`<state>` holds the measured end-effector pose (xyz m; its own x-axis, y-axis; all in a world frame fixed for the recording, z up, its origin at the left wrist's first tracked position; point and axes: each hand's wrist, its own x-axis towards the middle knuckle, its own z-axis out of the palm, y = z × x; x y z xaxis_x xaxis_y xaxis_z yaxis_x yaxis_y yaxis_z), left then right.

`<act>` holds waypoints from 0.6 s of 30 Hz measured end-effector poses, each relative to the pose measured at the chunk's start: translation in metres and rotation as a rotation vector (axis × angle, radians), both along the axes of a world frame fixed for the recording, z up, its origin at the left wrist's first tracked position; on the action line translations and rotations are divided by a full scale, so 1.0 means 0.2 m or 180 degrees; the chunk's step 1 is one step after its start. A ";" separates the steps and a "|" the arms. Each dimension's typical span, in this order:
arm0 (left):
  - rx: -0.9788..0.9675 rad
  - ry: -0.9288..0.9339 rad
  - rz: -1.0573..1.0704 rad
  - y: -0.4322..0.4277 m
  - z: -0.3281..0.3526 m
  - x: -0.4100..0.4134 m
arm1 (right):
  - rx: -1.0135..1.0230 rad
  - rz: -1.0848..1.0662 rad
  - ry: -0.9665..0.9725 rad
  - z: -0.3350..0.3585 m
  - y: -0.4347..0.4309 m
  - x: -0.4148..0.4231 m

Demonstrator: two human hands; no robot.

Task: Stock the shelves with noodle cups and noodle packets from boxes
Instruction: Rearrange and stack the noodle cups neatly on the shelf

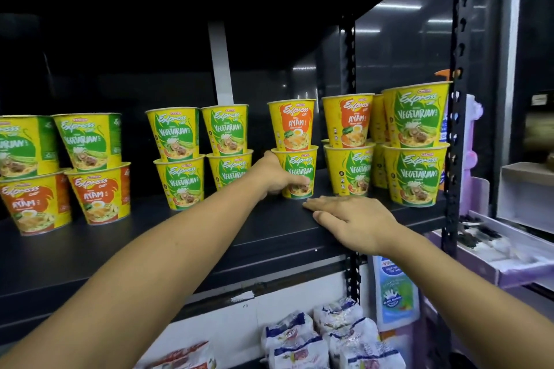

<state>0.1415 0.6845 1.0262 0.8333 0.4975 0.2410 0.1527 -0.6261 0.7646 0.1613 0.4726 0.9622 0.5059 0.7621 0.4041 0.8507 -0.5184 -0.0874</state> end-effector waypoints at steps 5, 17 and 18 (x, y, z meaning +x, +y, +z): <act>0.0047 0.0191 0.0073 -0.02 0.03 0.14 | 0.0026 0.0047 -0.0109 0.00 -0.01 -0.01; 0.0198 0.0353 0.0198 -0.03 0.07 0.23 | 0.0154 0.0146 -0.0285 -0.03 0.00 0.01; 0.0207 0.0360 0.0198 -0.03 0.07 0.23 | 0.0159 0.0148 -0.0295 -0.03 0.00 0.02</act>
<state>0.1884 0.6780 1.0400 0.8250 0.5354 0.1807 0.2756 -0.6604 0.6985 0.1646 0.4733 0.9565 0.4293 0.7616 0.4855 0.8793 -0.4751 -0.0321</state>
